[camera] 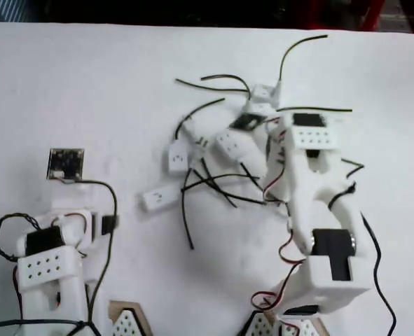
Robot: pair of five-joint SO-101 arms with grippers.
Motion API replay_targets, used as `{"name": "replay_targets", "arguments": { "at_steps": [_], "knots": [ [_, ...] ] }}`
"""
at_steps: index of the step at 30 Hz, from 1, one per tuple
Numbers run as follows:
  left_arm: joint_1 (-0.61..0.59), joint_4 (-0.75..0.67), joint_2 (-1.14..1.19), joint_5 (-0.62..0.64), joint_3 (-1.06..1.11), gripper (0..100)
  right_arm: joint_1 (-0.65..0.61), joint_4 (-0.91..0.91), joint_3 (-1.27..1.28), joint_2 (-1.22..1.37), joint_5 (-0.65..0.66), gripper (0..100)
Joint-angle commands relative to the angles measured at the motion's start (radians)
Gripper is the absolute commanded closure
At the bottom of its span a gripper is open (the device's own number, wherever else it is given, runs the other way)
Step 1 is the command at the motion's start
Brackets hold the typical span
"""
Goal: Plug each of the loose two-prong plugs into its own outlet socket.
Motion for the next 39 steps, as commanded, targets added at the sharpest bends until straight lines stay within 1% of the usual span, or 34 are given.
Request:
{"name": "replay_targets", "arguments": {
  "at_steps": [1,3,6,10,13,16,20,22,24,27,28,34,37,39],
  "knots": [
    [-0.002,-0.014,-0.019,-0.008,-0.003,67,0.033,0.027,-0.081,-0.085,-0.002,82.4],
    [-0.002,-0.014,-0.019,-0.008,-0.003,67,0.018,0.071,-0.081,-0.107,-0.002,82.6],
    [-0.002,-0.014,-0.019,-0.008,-0.003,67,-0.042,0.159,-0.071,-0.116,-0.002,84.4],
    [-0.002,-0.014,-0.019,-0.008,-0.003,67,-0.133,0.143,0.023,-0.116,-0.009,98.1],
    [-0.002,-0.014,-0.019,-0.008,-0.003,67,-0.165,0.030,0.141,-0.114,-0.011,95.9],
    [-0.002,-0.014,-0.019,-0.008,-0.003,67,-0.157,-0.153,0.250,-0.114,-0.011,97.4],
    [-0.002,-0.014,-0.019,-0.008,-0.003,67,-0.079,-0.363,0.292,-0.113,-0.005,97.8],
    [-0.002,-0.014,-0.019,-0.008,-0.003,67,-0.041,-0.427,0.287,-0.094,-0.003,97.6],
    [-0.002,-0.014,-0.019,-0.008,-0.003,67,-0.016,-0.443,0.253,-0.053,-0.003,94.7],
    [-0.002,-0.014,-0.019,-0.008,-0.003,67,0.015,-0.371,0.147,0.018,-0.003,87.0],
    [-0.002,-0.014,-0.019,-0.008,-0.003,67,0.021,-0.321,0.103,0.031,-0.003,86.3],
    [-0.002,-0.014,-0.019,-0.008,-0.003,67,0.012,0.019,-0.098,0.036,-0.002,87.2],
    [-0.002,-0.014,-0.019,-0.008,-0.003,67,-0.013,0.105,-0.094,0.038,0.006,87.2],
    [-0.002,-0.014,-0.019,-0.008,-0.003,67,-0.028,0.127,-0.055,0.038,0.054,87.2]
  ]
}}
